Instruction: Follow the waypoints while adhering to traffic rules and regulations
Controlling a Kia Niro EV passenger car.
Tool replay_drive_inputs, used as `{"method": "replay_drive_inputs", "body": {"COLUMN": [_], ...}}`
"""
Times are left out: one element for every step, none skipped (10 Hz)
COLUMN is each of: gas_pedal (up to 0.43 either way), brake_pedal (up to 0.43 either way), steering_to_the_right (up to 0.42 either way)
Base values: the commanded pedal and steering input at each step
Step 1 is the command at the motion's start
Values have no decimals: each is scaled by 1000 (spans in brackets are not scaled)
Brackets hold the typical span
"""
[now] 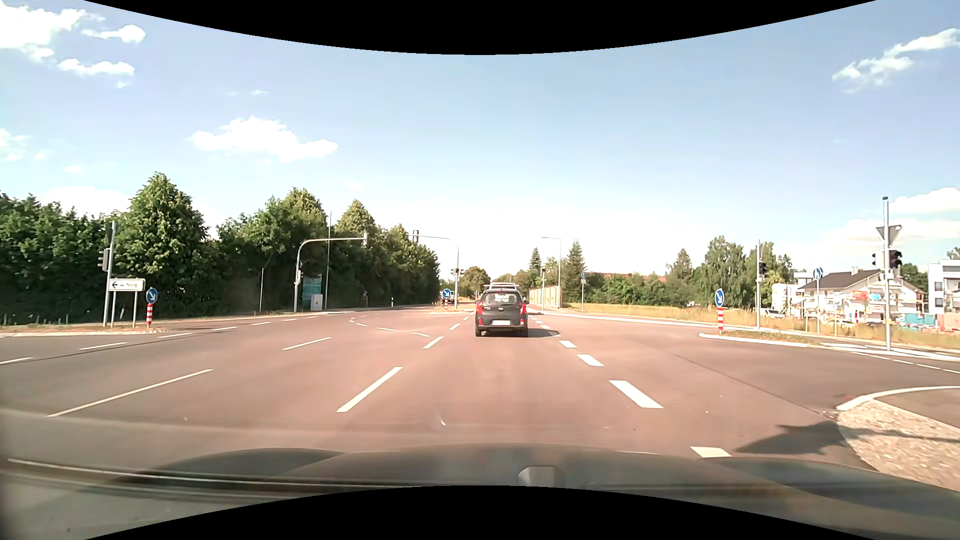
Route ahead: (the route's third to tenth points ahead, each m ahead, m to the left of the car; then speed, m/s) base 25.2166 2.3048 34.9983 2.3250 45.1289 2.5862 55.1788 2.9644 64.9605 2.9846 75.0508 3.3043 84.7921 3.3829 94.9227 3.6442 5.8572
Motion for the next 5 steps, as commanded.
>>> {"method": "replay_drive_inputs", "body": {"gas_pedal": [157,157,157,157,157], "brake_pedal": [6,6,6,6,6], "steering_to_the_right": [1,1,1,1,1]}}
